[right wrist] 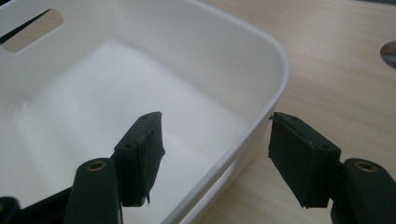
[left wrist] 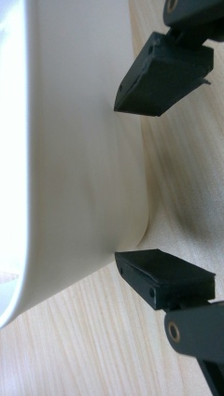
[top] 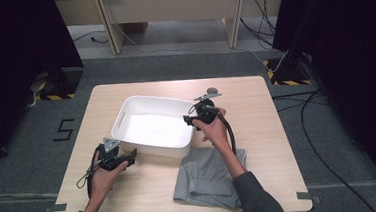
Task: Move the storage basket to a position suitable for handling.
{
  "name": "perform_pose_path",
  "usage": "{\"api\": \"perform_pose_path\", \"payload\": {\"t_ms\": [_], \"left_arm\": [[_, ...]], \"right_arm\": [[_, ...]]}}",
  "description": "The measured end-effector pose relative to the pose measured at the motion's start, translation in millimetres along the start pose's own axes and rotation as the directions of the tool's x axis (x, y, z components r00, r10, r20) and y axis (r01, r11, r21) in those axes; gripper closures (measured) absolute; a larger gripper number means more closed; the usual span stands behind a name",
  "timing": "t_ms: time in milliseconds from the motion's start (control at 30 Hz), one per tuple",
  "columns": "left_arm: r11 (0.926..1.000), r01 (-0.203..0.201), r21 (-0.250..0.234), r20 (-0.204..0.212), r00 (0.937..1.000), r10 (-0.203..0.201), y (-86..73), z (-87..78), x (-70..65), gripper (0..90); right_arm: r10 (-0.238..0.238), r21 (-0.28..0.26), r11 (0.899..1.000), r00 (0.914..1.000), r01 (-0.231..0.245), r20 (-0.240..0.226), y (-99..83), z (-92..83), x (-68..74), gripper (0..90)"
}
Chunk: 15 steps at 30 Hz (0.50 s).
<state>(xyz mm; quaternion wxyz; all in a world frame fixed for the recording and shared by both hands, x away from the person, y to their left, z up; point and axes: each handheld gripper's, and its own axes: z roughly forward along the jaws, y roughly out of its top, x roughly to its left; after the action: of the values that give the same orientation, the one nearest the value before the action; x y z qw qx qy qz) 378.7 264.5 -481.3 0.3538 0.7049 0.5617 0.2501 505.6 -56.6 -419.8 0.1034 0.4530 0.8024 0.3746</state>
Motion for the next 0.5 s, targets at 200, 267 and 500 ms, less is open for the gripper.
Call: {"api": "perform_pose_path", "payload": {"t_ms": [200, 267, 500], "left_arm": [[0.9999, -0.008, 0.007, -0.017, 0.9998, 0.008, 0.4, 1.3, -3.7, 20.0], [1.0000, -0.006, 0.008, -0.019, 0.9998, 0.006, 0.9, 1.4, -4.8, 19.5], [0.9999, 0.005, 0.014, -0.006, 1.0000, -0.005, 4.0, 5.1, -7.2, 19.5]], "right_arm": [[-0.037, 0.066, 0.997, 0.9987, 0.040, -0.036, -25.9, -15.4, 23.6, 43.7], [-0.053, 0.064, 0.997, 0.9985, 0.054, -0.014, -26.3, -15.4, 27.2, 45.0], [-0.058, 0.052, 0.997, 0.9974, 0.056, 0.043, -13.8, -2.9, 17.6, 55.2]]}}
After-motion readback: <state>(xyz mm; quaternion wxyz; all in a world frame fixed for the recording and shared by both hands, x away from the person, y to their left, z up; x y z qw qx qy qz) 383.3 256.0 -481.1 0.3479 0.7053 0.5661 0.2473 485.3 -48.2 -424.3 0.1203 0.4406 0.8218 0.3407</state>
